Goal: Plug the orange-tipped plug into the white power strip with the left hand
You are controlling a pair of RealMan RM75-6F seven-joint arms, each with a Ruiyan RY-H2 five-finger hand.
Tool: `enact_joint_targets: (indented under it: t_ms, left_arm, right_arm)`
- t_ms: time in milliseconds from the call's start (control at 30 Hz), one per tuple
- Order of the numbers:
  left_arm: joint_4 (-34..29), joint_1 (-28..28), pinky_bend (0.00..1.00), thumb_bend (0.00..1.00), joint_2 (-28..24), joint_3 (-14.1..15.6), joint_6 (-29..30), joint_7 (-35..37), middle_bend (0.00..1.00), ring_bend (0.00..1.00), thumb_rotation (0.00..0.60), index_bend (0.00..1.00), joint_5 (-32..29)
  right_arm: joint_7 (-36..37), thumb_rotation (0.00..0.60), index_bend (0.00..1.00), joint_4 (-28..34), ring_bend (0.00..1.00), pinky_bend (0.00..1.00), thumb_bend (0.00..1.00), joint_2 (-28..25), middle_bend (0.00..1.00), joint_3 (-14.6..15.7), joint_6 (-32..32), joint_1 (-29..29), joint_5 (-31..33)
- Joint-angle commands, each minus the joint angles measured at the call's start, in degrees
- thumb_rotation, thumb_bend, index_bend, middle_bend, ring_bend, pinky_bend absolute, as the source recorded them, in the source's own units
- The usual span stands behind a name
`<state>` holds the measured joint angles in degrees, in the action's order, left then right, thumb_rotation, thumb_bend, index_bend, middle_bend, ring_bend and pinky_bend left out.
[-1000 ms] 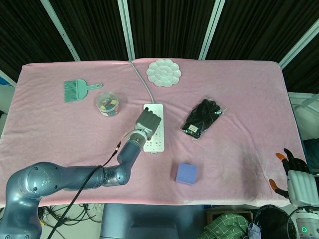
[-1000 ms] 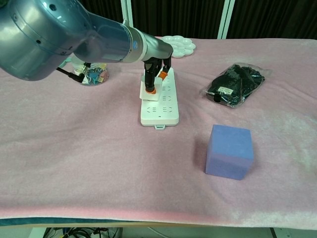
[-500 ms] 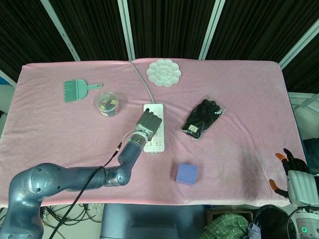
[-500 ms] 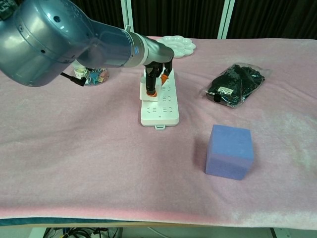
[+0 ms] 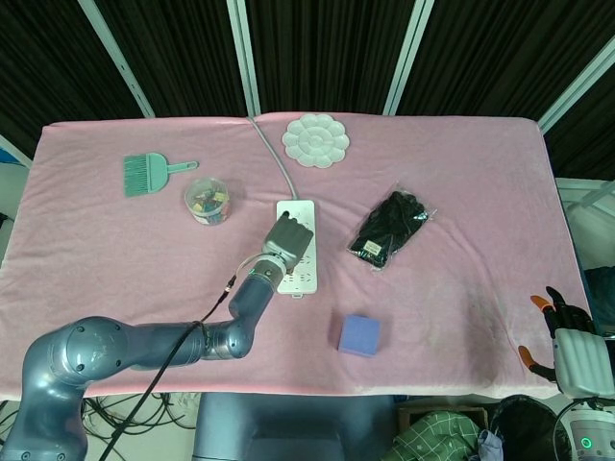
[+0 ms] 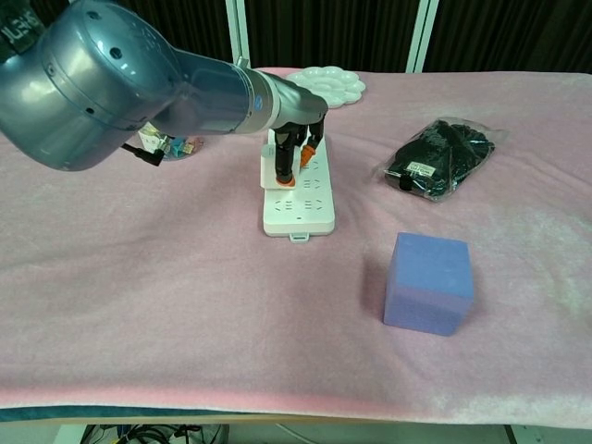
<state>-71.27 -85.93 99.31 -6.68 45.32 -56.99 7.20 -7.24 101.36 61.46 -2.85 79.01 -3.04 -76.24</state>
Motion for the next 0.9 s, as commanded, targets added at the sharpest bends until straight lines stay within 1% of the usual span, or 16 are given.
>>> enact_joint_targets:
  t_ms: [33,167,267,500,733,900]
  left_arm:
    - [0.15,-0.04,0.18,0.58,0.18,-0.22,-0.01,0.2,0.64,0.27,0.6,0.62,0.37]
    - [0.67,-0.2,0.18,0.58,0.74,-0.57,0.0,0.35,0.64,0.27,0.6,0.62,0.56]
    - [1.02,-0.36,0.18,0.58,1.15,0.1,-0.04,-0.54,0.64,0.27,0.6,0.62,0.17]
    - [1.98,0.07,0.18,0.58,1.63,0.25,-0.43,-0.34,0.65,0.27,0.6,0.63,0.23]
    - [3.91,1.1,0.18,0.58,2.2,0.73,-1.27,0.42,0.65,0.27,0.6,0.63,1.27]
    - [5.54,1.78,0.18,0.58,3.02,0.31,-2.15,1.9,0.65,0.27,0.6,0.63,3.13]
  right_arm:
    - [0.02,0.6,0.18,0.02,0.17,0.14,0.2,-0.01,0.06,0.0,0.01,0.0,0.0]
    - [0.05,0.6,0.18,0.04,0.17,0.14,0.2,-0.06,0.06,0.05,0.03,0.03,-0.1]
    - [0.17,0.6,0.18,0.04,0.17,0.14,0.2,-0.08,0.06,0.05,0.06,0.04,-0.11]
    - [0.19,0.6,0.18,0.05,0.17,0.14,0.2,-0.07,0.06,0.07,0.11,0.07,-0.16]
    - [0.18,0.6,0.18,0.11,0.17,0.14,0.2,-0.04,0.06,0.02,0.07,0.08,0.05]
    - [0.18,0.6,0.18,0.14,0.17,0.14,0.2,-0.05,0.06,0.0,0.0,0.07,0.21]
